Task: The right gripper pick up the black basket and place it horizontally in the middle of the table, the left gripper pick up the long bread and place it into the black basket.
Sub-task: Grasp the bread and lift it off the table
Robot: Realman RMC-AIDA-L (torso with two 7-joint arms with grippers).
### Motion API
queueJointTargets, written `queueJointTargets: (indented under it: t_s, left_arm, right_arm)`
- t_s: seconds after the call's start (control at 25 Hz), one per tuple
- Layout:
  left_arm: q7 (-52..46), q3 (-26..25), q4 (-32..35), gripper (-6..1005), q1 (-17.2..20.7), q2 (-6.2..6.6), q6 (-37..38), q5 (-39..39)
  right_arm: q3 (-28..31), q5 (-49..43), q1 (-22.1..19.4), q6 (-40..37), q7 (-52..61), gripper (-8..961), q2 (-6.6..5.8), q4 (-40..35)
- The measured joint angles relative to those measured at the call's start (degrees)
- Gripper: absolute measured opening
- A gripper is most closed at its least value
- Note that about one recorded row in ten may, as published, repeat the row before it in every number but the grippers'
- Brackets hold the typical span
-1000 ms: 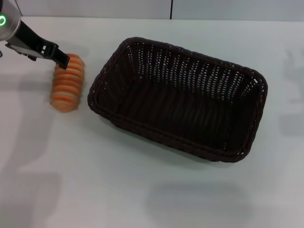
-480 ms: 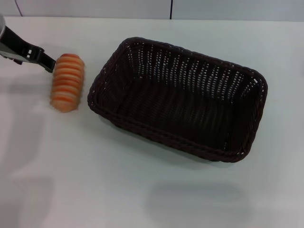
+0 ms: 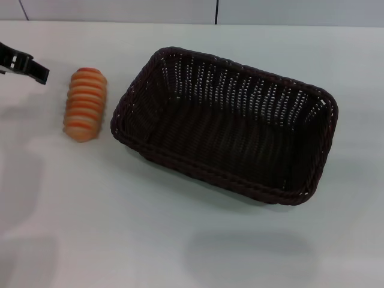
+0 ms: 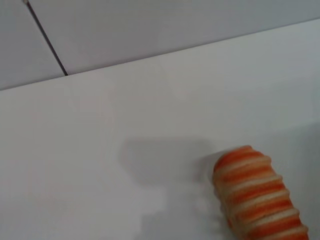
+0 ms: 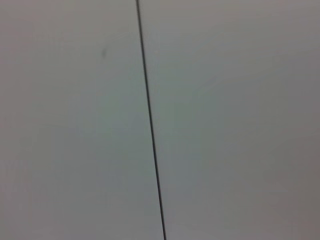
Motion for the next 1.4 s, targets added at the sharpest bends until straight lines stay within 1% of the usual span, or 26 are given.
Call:
queueJointTargets:
  t_s: [0.36,0.4,0.48,0.52,0.56,0.64,0.76,0.84,0.92,0.96,1.24,1.4]
  left_arm:
    - [1.1,-0.2,1.5,812,-0.9,0.04,-0.5,0.0]
    - [1.9,0.1,3.8,812,-2.6,-0.55,-0.3,-0.1]
    - [2.0,0.1,4.5,812,-3.2,-0.67,0.1,-0.1]
    - [2.0,0.1,4.5,812,-3.2,-0.67,0.1,-0.1]
    - [2.4,-0.1,7.1,812,-4.5,-0.79,0.7,-0.1]
    - [2.8,-0.1,9.4,812,-5.7,-0.84,1.1,-0.1]
    - [3.0,-0.1,10.8,812,-6.4,-0.87,1.4,-0.1]
    - [3.3,-0.1,14.0,812,-7.9,-0.87,2.8,-0.1]
    - [3.3,-0.1,15.2,812,-8.5,-0.87,3.5,-0.1]
    - [3.3,-0.1,17.1,812,-9.1,-0.85,4.8,0.0]
    - [3.4,-0.2,21.7,812,-9.6,-0.65,7.7,-0.1]
    - [3.4,-0.2,23.5,812,-9.7,-0.77,8.6,-0.1]
  right_arm:
    - [-0.8,-0.3,-0.4,0.3,-0.3,332,0.00,-0.1]
    - [-0.7,-0.4,-0.4,0.2,-0.4,332,0.00,-0.9]
    - [-0.6,-0.4,-0.4,0.2,-0.4,332,-0.01,-1.2]
    - [-0.5,-0.4,-0.4,0.1,-0.4,332,-0.01,-1.4]
    - [-0.5,-0.4,-0.4,0.1,-0.4,332,-0.02,-1.6]
    - [-0.5,-0.5,-0.4,0.1,-0.5,332,-0.03,-1.6]
    - [-1.0,-0.9,-0.4,0.1,-0.6,332,-0.04,-1.4]
    - [-1.6,-1.8,-0.4,0.1,-0.7,332,-0.04,-1.1]
    - [-1.9,-2.5,-0.4,0.1,-0.8,332,-0.04,-0.9]
    - [-2.0,-2.6,-0.4,0.1,-0.8,332,-0.04,-0.9]
    - [-2.3,-2.8,0.0,0.0,-0.8,332,-0.17,-0.4]
    - [-2.9,-2.8,0.5,0.0,-1.3,332,-0.29,-0.2]
